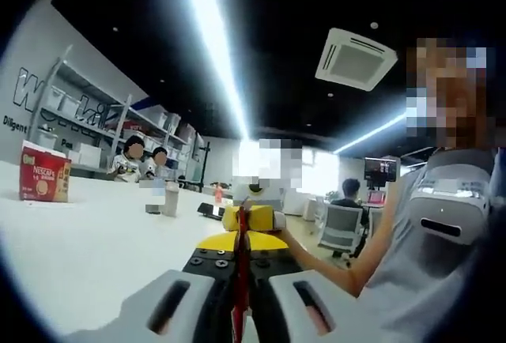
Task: Tear open the coffee pouch, take out the coffee, and pour the coffee from the pouch into the cup
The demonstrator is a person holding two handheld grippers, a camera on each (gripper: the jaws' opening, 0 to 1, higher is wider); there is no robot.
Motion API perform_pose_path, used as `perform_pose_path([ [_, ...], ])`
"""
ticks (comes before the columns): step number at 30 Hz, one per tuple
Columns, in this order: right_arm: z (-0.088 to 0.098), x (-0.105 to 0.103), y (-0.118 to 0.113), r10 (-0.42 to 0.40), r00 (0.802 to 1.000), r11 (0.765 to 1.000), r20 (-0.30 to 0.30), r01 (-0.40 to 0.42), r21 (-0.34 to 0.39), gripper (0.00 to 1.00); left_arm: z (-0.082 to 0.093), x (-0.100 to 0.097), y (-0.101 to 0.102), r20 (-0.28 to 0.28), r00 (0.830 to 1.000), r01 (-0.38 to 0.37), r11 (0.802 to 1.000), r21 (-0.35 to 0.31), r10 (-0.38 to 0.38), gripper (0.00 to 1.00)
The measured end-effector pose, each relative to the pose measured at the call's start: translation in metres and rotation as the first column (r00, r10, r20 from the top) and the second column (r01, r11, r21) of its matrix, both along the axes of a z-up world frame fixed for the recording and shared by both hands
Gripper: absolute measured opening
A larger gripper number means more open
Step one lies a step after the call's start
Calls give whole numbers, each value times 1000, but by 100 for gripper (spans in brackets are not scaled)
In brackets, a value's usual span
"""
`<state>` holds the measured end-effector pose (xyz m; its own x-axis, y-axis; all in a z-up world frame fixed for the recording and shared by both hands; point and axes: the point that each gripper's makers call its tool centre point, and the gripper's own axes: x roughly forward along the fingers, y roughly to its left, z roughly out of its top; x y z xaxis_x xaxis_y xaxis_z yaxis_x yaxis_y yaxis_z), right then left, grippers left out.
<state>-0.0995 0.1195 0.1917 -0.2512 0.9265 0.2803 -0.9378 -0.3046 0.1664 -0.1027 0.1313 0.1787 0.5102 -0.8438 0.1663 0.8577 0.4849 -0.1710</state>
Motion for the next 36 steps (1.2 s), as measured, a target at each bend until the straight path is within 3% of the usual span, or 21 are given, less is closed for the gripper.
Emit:
perform_pose_path([
  [7, 4, 6, -1, -5, 998, 1000, -62, 5, -8, 2, 0, 8, 2, 7, 999, -31, 999, -14, 31, 10],
  [15, 3, 7, 3, -11, 999, 1000, -50, 11, 1, 3, -2, 8, 3, 4, 999, -34, 999, -1, 34, 6],
  [20, 3, 6, 6, -16, 1000, 1000, -17, 16, 17, 17, -2, 8, 5, 4, 999, -44, 999, 8, 44, 6],
  [22, 2, 5, 7, -14, 1000, 1000, -11, 14, 15, 16, -2, 6, 4, 5, 999, -38, 999, 11, 38, 6],
  [26, 0, 5, 7, -12, 1000, 1000, -20, 13, 13, 5, -4, 6, 1, 4, 999, -40, 999, 25, 40, 6],
  [32, 8, 6, 4, -10, 999, 1000, -38, 11, 12, 2, -1, 8, 1, 25, 999, -47, 999, 5, 47, 14],
  [36, 9, 5, 4, 3, 999, 1000, -37, -3, 6, 2, -2, 7, -2, 23, 999, -35, 999, 21, 34, 10],
])
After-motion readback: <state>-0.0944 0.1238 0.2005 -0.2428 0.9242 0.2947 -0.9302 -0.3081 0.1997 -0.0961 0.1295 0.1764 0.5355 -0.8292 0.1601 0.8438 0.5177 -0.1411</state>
